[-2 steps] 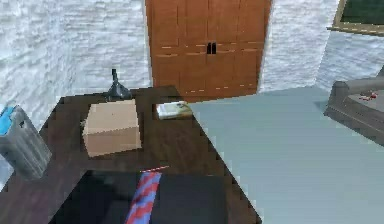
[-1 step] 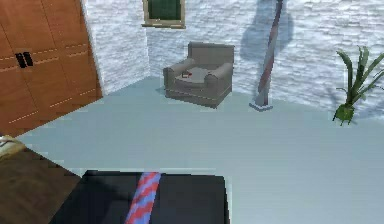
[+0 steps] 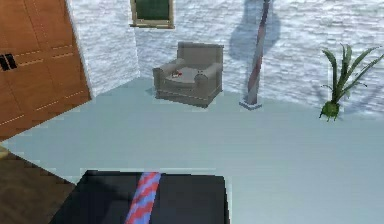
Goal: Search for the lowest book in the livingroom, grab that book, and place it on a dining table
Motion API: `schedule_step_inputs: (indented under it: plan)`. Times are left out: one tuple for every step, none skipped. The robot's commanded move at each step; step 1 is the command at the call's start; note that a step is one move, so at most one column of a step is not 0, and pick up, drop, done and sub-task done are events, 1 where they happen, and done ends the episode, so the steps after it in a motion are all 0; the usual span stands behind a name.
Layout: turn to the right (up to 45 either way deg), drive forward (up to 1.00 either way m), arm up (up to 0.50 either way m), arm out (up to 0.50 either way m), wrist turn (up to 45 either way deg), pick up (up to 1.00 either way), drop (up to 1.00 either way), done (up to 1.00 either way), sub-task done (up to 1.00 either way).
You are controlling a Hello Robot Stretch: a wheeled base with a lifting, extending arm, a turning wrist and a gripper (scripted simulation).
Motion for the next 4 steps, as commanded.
schedule_step_inputs:
  plan:
    - [-45.0,0.00,0.00,0.00,0.0,0.00,0.00,0.00,0.00]
    - [-45.0,0.00,0.00,0.00,0.0,0.00,0.00,0.00,0.00]
    - [-36.0,0.00,0.00,0.00,0.0,0.00,0.00,0.00,0.00]
    - [45.0,0.00,0.00,0.00,0.0,0.00,0.00,0.00,0.00]
